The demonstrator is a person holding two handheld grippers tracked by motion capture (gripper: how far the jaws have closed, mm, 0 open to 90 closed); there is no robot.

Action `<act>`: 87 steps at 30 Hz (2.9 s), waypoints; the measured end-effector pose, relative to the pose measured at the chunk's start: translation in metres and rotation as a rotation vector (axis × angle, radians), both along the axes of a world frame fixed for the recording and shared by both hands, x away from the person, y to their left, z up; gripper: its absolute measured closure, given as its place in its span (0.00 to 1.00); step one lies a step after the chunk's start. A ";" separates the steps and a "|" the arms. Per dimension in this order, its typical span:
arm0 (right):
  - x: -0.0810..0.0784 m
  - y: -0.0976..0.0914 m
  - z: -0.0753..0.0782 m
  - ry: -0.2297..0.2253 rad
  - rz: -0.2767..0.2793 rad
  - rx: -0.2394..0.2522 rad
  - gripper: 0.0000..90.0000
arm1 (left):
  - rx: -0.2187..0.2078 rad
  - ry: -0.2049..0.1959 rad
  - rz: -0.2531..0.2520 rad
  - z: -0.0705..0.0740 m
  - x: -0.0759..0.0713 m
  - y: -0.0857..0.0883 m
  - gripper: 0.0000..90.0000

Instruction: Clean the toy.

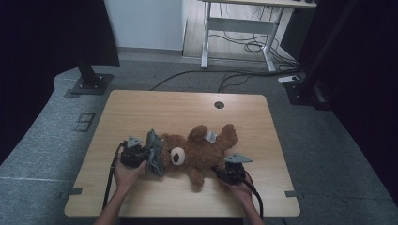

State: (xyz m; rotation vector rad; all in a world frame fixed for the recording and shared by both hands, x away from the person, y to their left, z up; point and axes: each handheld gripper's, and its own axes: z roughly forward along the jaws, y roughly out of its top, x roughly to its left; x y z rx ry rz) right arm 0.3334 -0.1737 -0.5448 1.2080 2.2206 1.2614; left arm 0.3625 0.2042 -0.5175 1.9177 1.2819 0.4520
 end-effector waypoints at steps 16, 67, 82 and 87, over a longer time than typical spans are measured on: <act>0.010 0.005 0.000 -0.050 -0.060 -0.037 0.72 | -0.016 -0.181 -0.138 0.095 0.021 -0.075 0.85; 0.038 -0.036 0.066 -0.077 -0.204 0.146 0.32 | -0.111 -0.226 -0.237 0.032 -0.045 -0.099 0.87; 0.003 -0.029 0.049 -0.260 -0.170 -0.011 0.71 | -0.222 -0.150 -0.284 0.071 -0.041 -0.089 0.86; -0.002 -0.030 0.044 -0.300 -0.145 -0.018 0.72 | -0.235 -0.164 -0.273 0.093 -0.026 -0.092 0.85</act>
